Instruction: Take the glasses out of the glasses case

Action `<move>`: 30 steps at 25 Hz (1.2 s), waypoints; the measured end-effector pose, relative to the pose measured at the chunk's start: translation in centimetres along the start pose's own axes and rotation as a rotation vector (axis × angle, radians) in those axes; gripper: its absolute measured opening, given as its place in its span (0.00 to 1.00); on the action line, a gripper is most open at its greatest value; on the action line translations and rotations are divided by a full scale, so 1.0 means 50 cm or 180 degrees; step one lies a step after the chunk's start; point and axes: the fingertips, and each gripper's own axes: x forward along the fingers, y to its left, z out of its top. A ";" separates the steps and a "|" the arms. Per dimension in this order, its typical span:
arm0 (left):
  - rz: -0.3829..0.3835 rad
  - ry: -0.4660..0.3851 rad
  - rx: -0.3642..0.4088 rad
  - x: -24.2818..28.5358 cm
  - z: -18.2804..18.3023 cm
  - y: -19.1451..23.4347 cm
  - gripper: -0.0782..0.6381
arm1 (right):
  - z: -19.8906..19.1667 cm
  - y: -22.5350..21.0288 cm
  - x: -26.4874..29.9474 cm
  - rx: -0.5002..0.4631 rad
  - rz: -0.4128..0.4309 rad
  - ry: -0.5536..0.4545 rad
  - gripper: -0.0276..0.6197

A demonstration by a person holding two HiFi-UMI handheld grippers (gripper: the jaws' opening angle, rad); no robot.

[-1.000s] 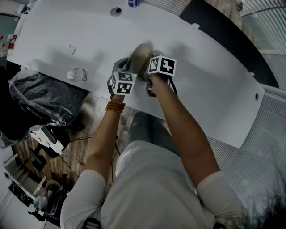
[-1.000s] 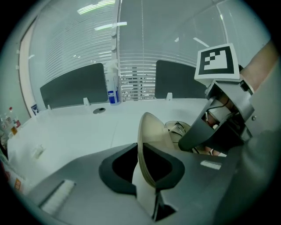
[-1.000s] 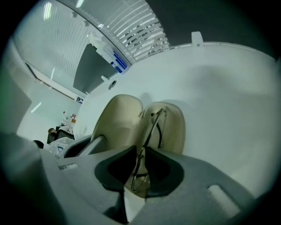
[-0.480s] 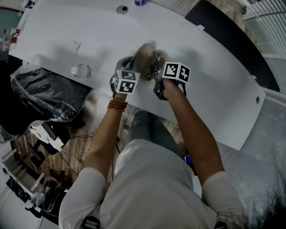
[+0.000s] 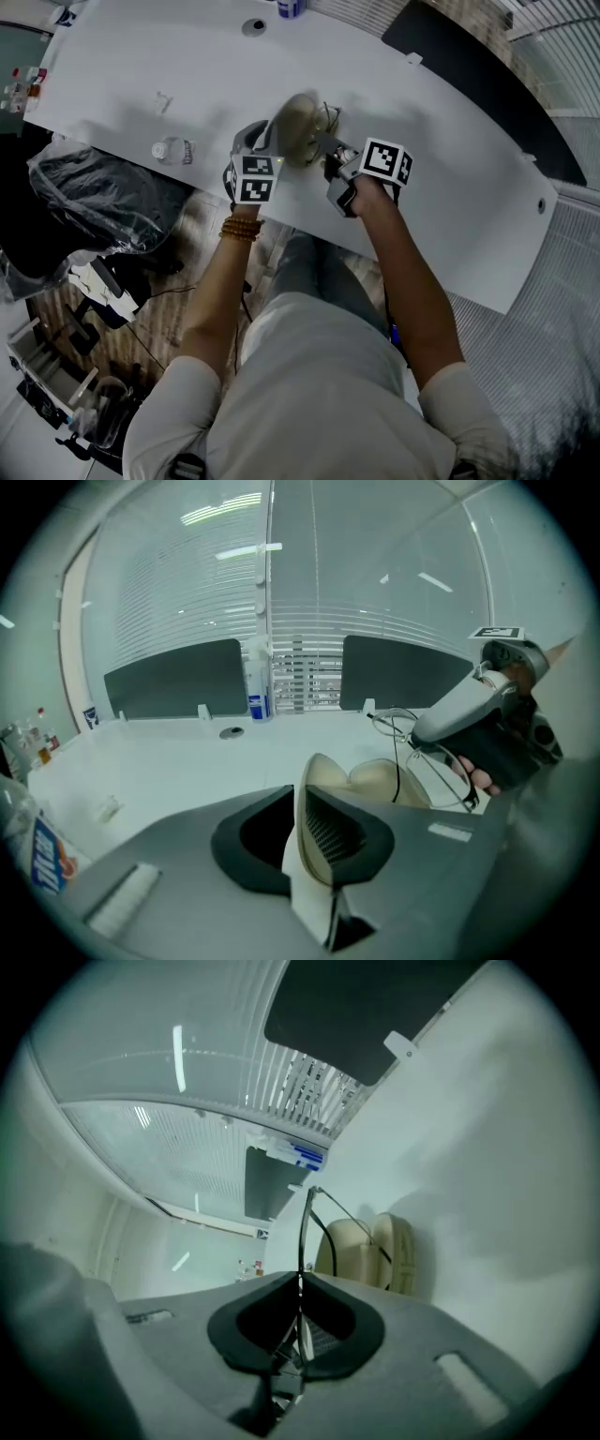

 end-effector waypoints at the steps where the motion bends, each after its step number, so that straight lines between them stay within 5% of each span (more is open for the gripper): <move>1: 0.0018 -0.0033 0.0003 -0.006 0.009 0.003 0.17 | 0.009 0.014 -0.015 0.0058 0.0098 -0.0055 0.06; 6: 0.0050 -0.0086 0.0073 -0.018 0.030 0.004 0.17 | 0.059 0.070 -0.100 0.0087 0.0484 -0.0287 0.06; 13: 0.0074 -0.0254 0.0249 -0.077 0.076 -0.033 0.17 | 0.060 0.099 -0.262 0.0072 0.0657 -0.0474 0.06; 22: -0.0267 -0.0403 0.0446 -0.136 0.102 -0.193 0.17 | -0.035 -0.040 -0.410 0.0424 0.0406 -0.0399 0.06; 30: -0.0657 -0.0237 0.0542 -0.173 0.048 -0.348 0.16 | -0.025 -0.206 -0.426 0.0521 0.0042 -0.0355 0.06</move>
